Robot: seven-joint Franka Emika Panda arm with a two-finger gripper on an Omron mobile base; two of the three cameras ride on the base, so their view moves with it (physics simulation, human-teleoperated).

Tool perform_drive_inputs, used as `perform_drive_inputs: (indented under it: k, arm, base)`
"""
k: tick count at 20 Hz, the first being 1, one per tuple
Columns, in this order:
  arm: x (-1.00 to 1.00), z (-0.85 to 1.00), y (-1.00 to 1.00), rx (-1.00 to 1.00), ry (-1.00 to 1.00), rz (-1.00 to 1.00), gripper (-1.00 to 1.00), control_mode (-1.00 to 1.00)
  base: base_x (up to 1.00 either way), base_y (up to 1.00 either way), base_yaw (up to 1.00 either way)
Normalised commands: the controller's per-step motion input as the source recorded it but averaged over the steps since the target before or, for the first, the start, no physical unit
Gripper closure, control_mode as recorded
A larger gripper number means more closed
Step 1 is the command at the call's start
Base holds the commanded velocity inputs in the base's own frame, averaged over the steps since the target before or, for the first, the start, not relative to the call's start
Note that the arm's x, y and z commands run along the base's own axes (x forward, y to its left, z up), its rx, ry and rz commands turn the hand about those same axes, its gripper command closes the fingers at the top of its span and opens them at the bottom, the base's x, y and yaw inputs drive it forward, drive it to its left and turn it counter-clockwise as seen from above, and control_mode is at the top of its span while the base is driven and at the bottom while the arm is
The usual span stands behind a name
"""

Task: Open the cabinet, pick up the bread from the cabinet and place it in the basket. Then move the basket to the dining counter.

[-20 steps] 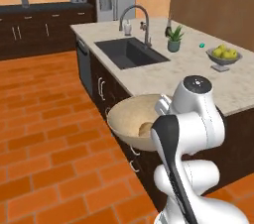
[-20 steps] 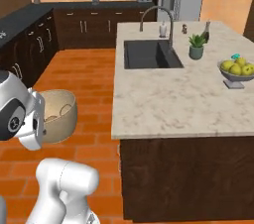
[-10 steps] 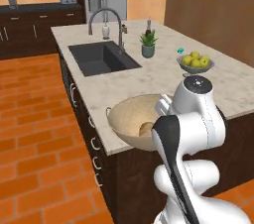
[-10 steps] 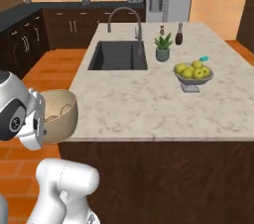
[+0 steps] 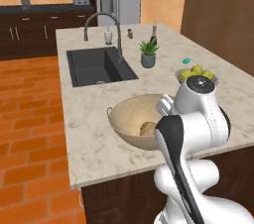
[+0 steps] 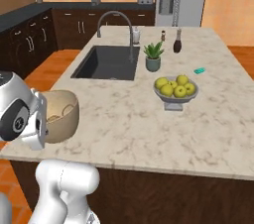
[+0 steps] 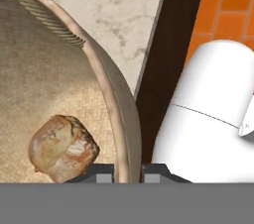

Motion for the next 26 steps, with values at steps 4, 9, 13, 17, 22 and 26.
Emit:
perform_drive_inputs:
  k: [4, 9, 13, 17, 22, 26]
  arm:
    - [0.01, -0.04, -0.21, 0.03, 0.0, 0.05, 1.0, -1.0]
    - [0.9, -0.43, -0.67, 0.12, 0.0, 0.18, 1.0, -1.0]
    - [1.0, -0.48, -0.6, 0.1, 0.01, 0.18, 1.0, -1.0]
    - [1.0, -0.26, -0.39, 0.04, 0.04, 0.08, 1.0, -1.0]
    - [0.79, -0.27, -0.05, -0.02, 0.0, -0.13, 1.0, -1.0]
    - [0.68, -0.4, 0.0, -0.03, 0.0, -0.26, 1.0, -1.0]
  base:
    - [0.18, -0.11, 0.06]
    - [0.0, 0.0, 0.0]
    - [0.0, 0.0, 0.0]
    - [0.0, 0.0, 0.0]
    - [0.0, 0.0, 0.0]
    - [0.0, 0.0, 0.0]
